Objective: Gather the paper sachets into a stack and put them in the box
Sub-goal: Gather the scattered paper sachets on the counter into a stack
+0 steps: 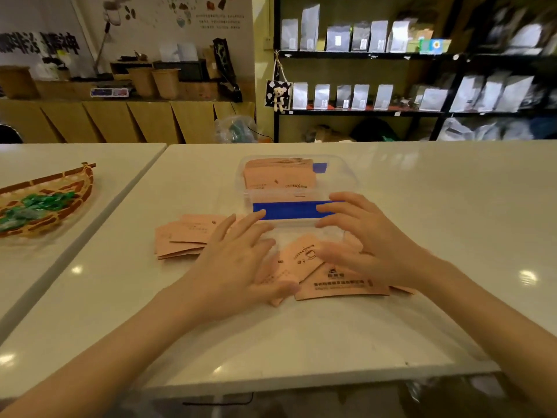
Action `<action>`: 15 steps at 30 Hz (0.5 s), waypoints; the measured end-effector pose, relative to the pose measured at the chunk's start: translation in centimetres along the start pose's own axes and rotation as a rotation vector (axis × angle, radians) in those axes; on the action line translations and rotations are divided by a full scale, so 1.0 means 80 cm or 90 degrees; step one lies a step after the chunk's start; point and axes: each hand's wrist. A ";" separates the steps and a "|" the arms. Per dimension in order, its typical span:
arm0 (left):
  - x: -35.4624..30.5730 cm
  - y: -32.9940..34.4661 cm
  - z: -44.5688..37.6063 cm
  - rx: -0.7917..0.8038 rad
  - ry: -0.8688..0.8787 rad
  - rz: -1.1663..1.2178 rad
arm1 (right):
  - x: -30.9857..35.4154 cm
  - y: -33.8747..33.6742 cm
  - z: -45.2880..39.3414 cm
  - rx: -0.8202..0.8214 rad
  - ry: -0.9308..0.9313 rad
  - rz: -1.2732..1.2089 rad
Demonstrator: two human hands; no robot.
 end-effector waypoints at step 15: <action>0.001 0.017 0.002 -0.029 -0.002 -0.023 | -0.029 0.009 0.048 0.090 0.100 -0.064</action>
Point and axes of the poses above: each hand's wrist, its own z-axis away from the middle knuckle, its own y-axis out of the palm, x = y × z, and after that the axes turned 1 degree about x, right-handed
